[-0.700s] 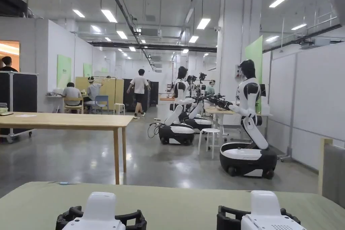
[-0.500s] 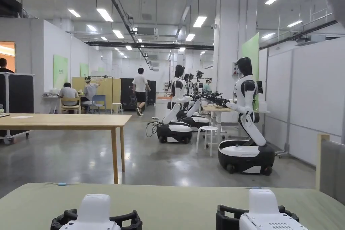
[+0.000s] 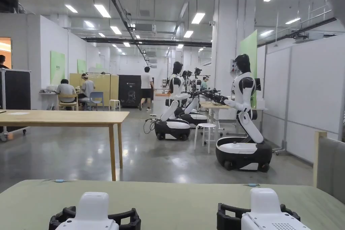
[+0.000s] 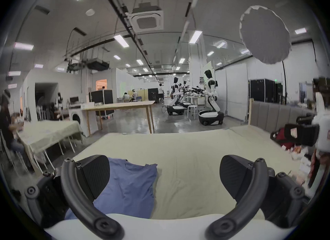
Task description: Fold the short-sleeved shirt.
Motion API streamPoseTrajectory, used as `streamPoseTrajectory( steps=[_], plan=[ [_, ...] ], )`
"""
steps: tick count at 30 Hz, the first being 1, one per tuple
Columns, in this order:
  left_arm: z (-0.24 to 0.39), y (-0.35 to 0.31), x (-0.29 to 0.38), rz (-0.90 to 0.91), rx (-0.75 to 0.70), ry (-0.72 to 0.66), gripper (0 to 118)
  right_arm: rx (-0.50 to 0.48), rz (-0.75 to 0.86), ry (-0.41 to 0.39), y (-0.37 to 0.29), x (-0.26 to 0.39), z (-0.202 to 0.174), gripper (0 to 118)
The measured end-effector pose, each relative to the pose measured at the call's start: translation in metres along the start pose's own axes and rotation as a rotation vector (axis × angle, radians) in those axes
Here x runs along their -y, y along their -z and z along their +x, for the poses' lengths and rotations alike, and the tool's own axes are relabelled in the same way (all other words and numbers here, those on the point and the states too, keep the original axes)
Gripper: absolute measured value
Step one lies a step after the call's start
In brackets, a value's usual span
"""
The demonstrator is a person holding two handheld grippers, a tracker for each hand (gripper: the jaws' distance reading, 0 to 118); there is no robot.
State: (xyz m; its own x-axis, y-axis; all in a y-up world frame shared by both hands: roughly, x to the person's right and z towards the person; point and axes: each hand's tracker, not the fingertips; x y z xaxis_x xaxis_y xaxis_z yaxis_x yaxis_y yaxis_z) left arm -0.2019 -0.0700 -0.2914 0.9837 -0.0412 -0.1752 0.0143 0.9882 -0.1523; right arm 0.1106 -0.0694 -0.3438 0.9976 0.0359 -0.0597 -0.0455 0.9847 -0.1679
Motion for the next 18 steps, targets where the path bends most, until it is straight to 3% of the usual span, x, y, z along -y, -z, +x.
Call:
streamPoseTrajectory(
  steps=[2,4,6,11,13,15,16,18],
  plan=[
    [0.005,0.001,-0.005,0.006,0.011,0.144,118,-0.011,0.005,-0.118,0.001,-0.003,-0.004,118],
    [0.012,0.0,-0.007,0.028,0.01,0.349,118,-0.01,0.014,-0.33,0.003,-0.006,-0.01,118],
    [0.021,0.002,-0.005,0.049,-0.008,0.621,118,0.027,0.033,-0.636,0.005,0.0,-0.022,118],
    [0.046,0.014,0.04,0.054,-0.009,1.417,118,0.065,-0.017,-1.685,0.019,0.077,-0.042,118],
    [0.049,0.021,0.074,0.075,-0.011,1.743,118,0.042,-0.103,-1.927,0.028,0.111,-0.036,118],
    [0.042,0.03,0.102,0.129,-0.091,1.941,118,0.002,-0.202,-1.981,0.024,0.123,-0.029,118],
    [0.038,0.033,0.103,0.158,-0.092,1.919,118,0.014,-0.205,-1.932,0.025,0.122,-0.027,118],
    [0.036,0.033,0.085,0.122,-0.069,1.657,118,0.072,-0.174,-1.707,0.031,0.103,-0.022,118]
  ],
)
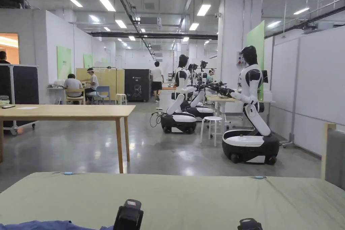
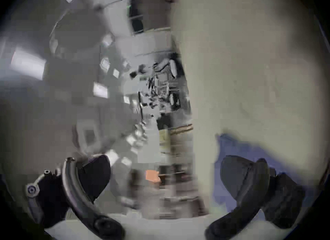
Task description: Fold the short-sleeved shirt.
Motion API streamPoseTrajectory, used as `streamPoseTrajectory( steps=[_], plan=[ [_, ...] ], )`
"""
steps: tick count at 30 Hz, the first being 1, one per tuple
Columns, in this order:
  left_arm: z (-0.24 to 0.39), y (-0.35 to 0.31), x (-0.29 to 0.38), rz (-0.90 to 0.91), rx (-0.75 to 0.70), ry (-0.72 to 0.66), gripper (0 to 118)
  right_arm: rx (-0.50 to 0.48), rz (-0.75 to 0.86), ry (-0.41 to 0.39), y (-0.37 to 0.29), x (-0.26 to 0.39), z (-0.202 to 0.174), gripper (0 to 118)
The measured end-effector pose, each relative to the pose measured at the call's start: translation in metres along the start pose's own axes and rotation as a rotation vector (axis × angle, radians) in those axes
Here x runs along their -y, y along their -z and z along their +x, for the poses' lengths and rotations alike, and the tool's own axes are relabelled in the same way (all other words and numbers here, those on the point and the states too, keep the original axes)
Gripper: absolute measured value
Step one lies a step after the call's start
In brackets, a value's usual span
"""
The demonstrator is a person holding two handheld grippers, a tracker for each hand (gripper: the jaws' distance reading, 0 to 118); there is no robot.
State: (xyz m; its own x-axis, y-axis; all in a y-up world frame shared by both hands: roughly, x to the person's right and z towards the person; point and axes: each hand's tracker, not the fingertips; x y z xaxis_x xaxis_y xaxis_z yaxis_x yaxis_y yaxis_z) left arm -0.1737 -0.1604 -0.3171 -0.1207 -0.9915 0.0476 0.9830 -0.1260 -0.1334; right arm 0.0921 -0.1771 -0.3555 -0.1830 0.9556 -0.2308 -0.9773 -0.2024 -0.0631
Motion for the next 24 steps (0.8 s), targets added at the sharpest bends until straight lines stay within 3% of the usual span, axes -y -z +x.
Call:
streamPoseTrajectory(
  steps=[3,5,8,10,11,12,15,19,24],
  plan=[
    [-0.061,0.004,0.021,-0.015,0.193,-0.806,118,-0.067,0.017,0.64,-0.005,0.013,0.06,118],
    [-0.089,0.004,0.036,0.003,0.191,-1.203,118,-0.112,0.083,1.107,-0.005,0.031,0.093,118],
    [-0.101,-0.012,0.037,0.076,0.116,-1.5,118,-0.19,0.218,1.666,-0.017,0.053,0.106,118],
    [-0.101,-0.016,0.033,0.085,0.12,-1.612,118,-0.22,0.257,1.899,-0.021,0.057,0.096,118],
    [-0.097,-0.016,0.031,0.067,0.117,-1.66,118,-0.207,0.248,1.949,-0.023,0.054,0.089,118],
    [-0.092,-0.015,0.031,0.063,0.117,-1.686,118,-0.175,0.24,1.943,-0.025,0.049,0.08,118],
    [-0.081,-0.01,0.03,0.014,0.124,-1.726,118,-0.056,0.158,1.826,-0.025,0.038,0.069,118],
    [-0.076,-0.01,0.028,0.004,0.122,-1.709,118,-0.084,0.139,1.75,-0.022,0.034,0.064,118],
    [-0.076,-0.005,0.03,-0.007,0.147,-1.718,118,-0.064,0.138,1.748,-0.026,0.037,0.066,118]
  ],
)
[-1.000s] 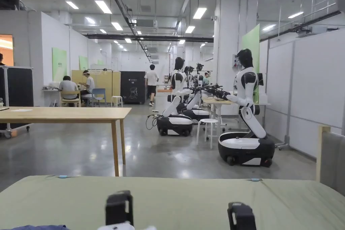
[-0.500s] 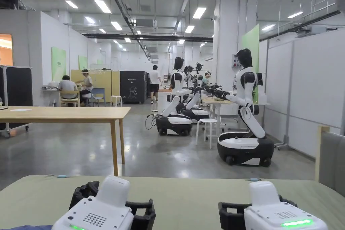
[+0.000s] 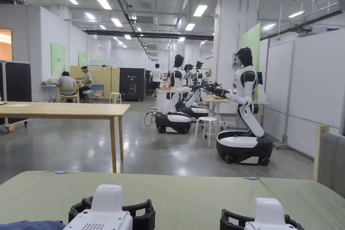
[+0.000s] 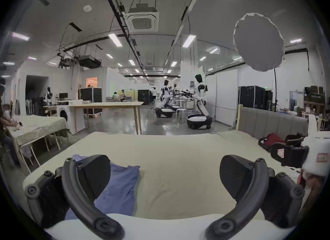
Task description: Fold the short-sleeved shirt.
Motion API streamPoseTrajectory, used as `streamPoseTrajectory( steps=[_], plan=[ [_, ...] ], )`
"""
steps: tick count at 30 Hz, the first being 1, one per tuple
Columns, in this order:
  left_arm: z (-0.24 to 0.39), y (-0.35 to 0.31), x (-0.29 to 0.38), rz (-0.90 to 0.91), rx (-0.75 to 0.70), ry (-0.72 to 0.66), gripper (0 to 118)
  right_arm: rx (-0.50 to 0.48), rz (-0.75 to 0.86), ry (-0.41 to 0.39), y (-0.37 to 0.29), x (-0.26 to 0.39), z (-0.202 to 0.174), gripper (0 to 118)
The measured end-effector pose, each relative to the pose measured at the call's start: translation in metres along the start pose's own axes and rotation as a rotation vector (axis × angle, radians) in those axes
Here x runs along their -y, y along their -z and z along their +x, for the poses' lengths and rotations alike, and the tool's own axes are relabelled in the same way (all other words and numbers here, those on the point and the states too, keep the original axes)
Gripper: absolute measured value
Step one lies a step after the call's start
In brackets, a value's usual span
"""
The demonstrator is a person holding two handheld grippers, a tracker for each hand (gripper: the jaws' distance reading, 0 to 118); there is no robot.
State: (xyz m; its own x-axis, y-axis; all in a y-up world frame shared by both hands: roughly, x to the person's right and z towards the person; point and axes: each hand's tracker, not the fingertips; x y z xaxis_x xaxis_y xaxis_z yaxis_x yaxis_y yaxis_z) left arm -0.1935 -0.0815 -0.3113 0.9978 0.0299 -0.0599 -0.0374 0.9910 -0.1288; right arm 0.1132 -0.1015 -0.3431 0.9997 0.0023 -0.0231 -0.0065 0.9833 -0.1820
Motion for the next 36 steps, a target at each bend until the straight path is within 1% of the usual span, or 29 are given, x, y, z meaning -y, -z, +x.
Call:
streamPoseTrajectory(
  steps=[1,2,3,4,5,6,7,9,11,12,15,17,19,21,22,23,25,27,29,31,32,33,34,35,36],
  plan=[
    [0.001,0.0,0.0,-0.004,0.004,-0.005,116,0.008,0.001,-0.004,0.0,0.0,0.0,117],
    [0.002,0.0,0.001,-0.005,0.002,-0.006,102,0.007,-0.001,-0.005,-0.001,-0.001,0.001,105],
    [0.002,-0.001,0.001,-0.002,0.002,-0.007,42,-0.006,-0.004,0.0,-0.003,-0.002,0.002,36],
    [0.001,-0.002,0.001,0.002,0.013,-0.007,0,-0.068,0.015,0.022,-0.006,-0.002,0.004,1],
    [0.003,0.0,0.002,-0.002,0.009,-0.005,0,-0.031,0.001,0.011,-0.002,-0.004,0.002,1],
    [0.004,0.002,0.011,-0.088,-0.024,0.04,0,0.091,0.005,-0.053,-0.003,-0.003,-0.005,1],
    [0.004,0.003,0.01,-0.013,-0.012,0.013,0,0.07,0.029,-0.052,-0.006,0.001,-0.008,1],
    [0.001,0.004,0.012,-0.035,0.018,-0.012,0,-0.001,0.002,-0.027,-0.006,0.003,-0.003,1],
    [0.002,0.005,0.016,-0.028,-0.012,0.006,0,0.006,-0.002,-0.042,-0.007,0.007,-0.012,1],
    [0.0,0.005,0.017,-0.027,-0.021,0.008,0,0.005,-0.003,-0.052,-0.005,0.004,-0.008,1],
    [-0.019,-0.005,0.019,-0.025,-0.045,-0.012,0,-0.043,-0.004,-0.084,-0.005,0.004,-0.033,1],
    [-0.041,-0.02,0.022,-0.024,-0.103,-0.008,0,-0.106,0.004,-0.111,-0.001,0.002,-0.053,1],
    [-0.069,-0.037,0.027,-0.031,-0.194,0.018,0,-0.186,0.007,-0.12,0.0,0.005,-0.093,1],
    [-0.1,-0.054,0.033,-0.068,-0.264,0.025,0,-0.282,-0.002,-0.106,0.0,0.006,-0.126,1],
    [-0.119,-0.064,0.039,-0.098,-0.3,0.02,0,-0.347,-0.017,-0.097,0.0,0.01,-0.148,1],
    [-0.137,-0.07,0.046,-0.139,-0.335,0.009,0,-0.416,-0.045,-0.086,0.0,0.015,-0.169,1],
    [-0.171,-0.078,0.062,-0.232,-0.366,-0.028,0,-0.505,-0.095,-0.075,0.001,0.027,-0.197,1],
    [-0.194,-0.075,0.077,-0.328,-0.375,-0.066,0,-0.52,-0.106,-0.105,0.0,0.041,-0.222,1],
    [-0.215,-0.064,0.092,-0.423,-0.346,-0.113,0,-0.541,-0.13,-0.12,0.004,0.053,-0.236,1],
    [-0.226,-0.041,0.105,-0.473,-0.327,-0.119,0,-0.543,-0.153,-0.131,0.009,0.063,-0.246,1],
    [-0.23,-0.026,0.112,-0.497,-0.315,-0.124,9,-0.539,-0.165,-0.137,0.015,0.067,-0.246,1],
    [-0.237,-0.016,0.118,-0.504,-0.304,-0.135,39,-0.535,-0.174,-0.145,0.018,0.072,-0.247,1],
    [-0.242,0.002,0.124,-0.515,-0.286,-0.15,80,-0.526,-0.185,-0.153,0.022,0.077,-0.247,1],
    [-0.245,0.024,0.13,-0.537,-0.265,-0.163,116,-0.513,-0.199,-0.159,0.027,0.082,-0.246,1],
    [-0.247,0.046,0.136,-0.571,-0.255,-0.172,117,-0.501,-0.213,-0.163,0.035,0.086,-0.245,1]
  ],
)
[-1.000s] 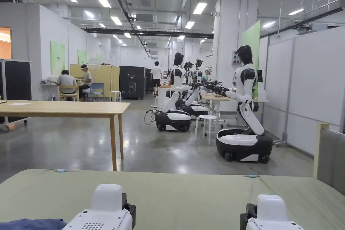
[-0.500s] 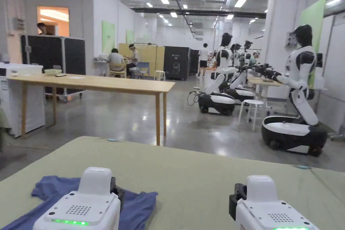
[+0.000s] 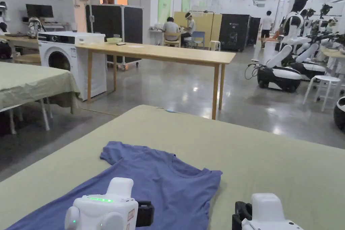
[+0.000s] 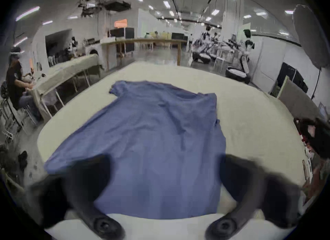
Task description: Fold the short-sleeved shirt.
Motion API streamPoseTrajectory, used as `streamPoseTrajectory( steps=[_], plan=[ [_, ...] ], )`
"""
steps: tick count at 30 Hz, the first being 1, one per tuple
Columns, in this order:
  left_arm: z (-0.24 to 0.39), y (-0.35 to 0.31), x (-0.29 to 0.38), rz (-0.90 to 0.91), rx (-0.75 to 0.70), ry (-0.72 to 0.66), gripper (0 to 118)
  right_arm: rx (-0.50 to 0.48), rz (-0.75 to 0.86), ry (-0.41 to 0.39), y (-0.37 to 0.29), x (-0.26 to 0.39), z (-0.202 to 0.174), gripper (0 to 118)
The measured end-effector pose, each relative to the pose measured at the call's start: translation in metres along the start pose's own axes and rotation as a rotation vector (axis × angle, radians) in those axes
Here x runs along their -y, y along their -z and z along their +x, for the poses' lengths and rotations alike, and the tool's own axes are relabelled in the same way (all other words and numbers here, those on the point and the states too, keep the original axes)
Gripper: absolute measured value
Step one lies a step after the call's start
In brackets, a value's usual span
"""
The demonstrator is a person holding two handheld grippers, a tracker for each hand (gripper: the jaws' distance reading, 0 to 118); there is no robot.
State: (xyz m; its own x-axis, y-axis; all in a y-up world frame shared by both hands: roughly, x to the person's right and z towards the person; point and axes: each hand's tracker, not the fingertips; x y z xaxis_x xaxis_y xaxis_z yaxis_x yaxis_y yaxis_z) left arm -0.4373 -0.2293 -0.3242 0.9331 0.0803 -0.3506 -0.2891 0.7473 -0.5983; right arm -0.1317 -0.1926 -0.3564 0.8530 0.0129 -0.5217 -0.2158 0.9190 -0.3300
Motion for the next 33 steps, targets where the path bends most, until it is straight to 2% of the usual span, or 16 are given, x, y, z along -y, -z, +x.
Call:
streamPoseTrajectory(
  steps=[4,7,12,14,16,17,18,19,21,22,23,25,27,30,33],
  plan=[
    [0.016,0.083,-0.038,-0.018,0.007,0.017,118,0.066,-0.065,0.018,0.022,0.016,0.021,1],
    [0.025,0.115,-0.038,-0.051,-0.001,0.046,118,0.111,-0.109,0.034,0.036,0.028,0.038,1],
    [0.059,0.197,-0.05,-0.133,0.069,0.053,118,0.163,-0.181,0.049,0.063,0.044,0.057,1],
    [0.06,0.227,-0.044,-0.223,-0.002,0.091,113,0.171,-0.198,0.06,0.067,0.049,0.061,1],
    [0.052,0.243,-0.037,-0.287,-0.058,0.096,89,0.173,-0.21,0.061,0.069,0.054,0.063,1],
    [0.041,0.232,-0.035,-0.214,0.007,0.035,81,0.173,-0.214,0.058,0.069,0.055,0.063,1],
    [0.037,0.221,-0.036,-0.164,0.031,0.006,43,0.174,-0.216,0.056,0.07,0.056,0.064,1],
    [0.037,0.215,-0.039,-0.145,-0.003,0.044,0,0.174,-0.217,0.058,0.07,0.056,0.065,1],
    [0.034,0.215,-0.041,-0.099,-0.048,0.112,0,0.157,-0.22,0.081,0.069,0.059,0.067,1],
    [0.033,0.218,-0.042,-0.165,0.026,0.064,0,0.152,-0.222,0.087,0.068,0.061,0.068,1],
    [0.035,0.219,-0.043,-0.196,-0.014,0.09,0,0.155,-0.224,0.09,0.065,0.062,0.069,1],
    [0.044,0.205,-0.05,-0.127,-0.002,0.107,0,0.154,-0.22,0.097,0.052,0.063,0.072,1],
    [0.057,0.181,-0.065,-0.041,0.076,0.054,0,0.162,-0.204,0.111,0.04,0.062,0.08,1],
    [0.093,0.147,-0.083,0.019,0.156,0.1,0,0.188,-0.173,0.157,0.014,0.059,0.099,1],
    [0.145,0.113,-0.097,0.077,0.261,0.115,0,0.232,-0.142,0.164,-0.018,0.058,0.118,1]
  ],
)
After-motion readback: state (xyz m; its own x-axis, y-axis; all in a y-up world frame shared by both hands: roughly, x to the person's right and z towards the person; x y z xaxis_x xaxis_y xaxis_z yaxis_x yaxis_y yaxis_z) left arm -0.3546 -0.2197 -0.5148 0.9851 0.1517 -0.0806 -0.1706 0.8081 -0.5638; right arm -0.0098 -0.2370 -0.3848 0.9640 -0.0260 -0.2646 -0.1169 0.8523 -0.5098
